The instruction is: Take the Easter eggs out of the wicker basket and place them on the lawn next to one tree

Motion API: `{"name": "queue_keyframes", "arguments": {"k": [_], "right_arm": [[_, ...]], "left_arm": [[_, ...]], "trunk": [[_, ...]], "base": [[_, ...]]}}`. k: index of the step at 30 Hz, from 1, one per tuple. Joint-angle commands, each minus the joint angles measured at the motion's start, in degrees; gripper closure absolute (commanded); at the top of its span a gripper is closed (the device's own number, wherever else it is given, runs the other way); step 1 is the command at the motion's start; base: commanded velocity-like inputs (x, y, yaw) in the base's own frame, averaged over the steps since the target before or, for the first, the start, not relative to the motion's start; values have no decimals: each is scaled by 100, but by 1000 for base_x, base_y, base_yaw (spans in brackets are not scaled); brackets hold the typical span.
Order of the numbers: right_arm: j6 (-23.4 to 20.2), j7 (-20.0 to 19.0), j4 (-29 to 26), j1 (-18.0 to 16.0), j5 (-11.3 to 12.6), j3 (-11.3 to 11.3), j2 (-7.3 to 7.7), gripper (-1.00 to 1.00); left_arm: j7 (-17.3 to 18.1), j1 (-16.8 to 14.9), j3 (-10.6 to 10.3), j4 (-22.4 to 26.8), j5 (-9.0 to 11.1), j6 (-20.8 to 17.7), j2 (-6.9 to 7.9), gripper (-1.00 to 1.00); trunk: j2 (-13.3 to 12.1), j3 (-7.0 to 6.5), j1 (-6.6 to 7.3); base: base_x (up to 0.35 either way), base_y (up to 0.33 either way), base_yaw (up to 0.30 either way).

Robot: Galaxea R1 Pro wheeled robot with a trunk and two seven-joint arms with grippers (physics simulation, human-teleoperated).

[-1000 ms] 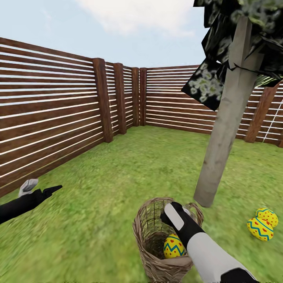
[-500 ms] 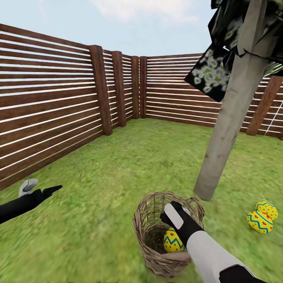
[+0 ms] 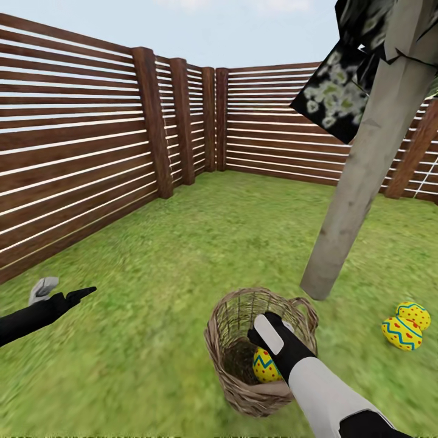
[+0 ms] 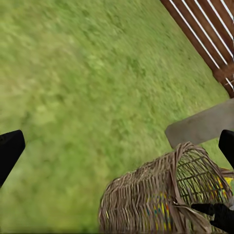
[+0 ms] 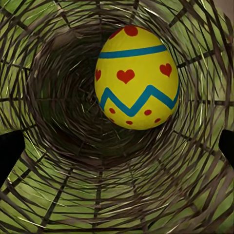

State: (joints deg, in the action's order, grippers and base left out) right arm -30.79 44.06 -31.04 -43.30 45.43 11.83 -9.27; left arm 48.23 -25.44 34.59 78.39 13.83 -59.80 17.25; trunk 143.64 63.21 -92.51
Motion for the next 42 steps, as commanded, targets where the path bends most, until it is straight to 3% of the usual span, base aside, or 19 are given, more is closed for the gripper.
{"name": "queue_keyframes", "arguments": {"k": [1, 18, 42], "right_arm": [[-23, 41, -8, -3, 37, 30, 4, -100], [-6, 41, -8, -3, 37, 30, 1, -100], [-5, 41, -8, -3, 37, 39, -4, -100]], "left_arm": [[37, -5, 6, 0, -21, -20, -1, -100], [38, -5, 4, 0, -21, -20, -3, -100], [37, -5, 6, 0, -21, -20, 2, -100]], "trunk": [[4, 28, -1], [27, 405, -45], [28, 427, -47]], "base": [[0, 0, 0], [0, 0, 0], [20, 0, 0]]}}
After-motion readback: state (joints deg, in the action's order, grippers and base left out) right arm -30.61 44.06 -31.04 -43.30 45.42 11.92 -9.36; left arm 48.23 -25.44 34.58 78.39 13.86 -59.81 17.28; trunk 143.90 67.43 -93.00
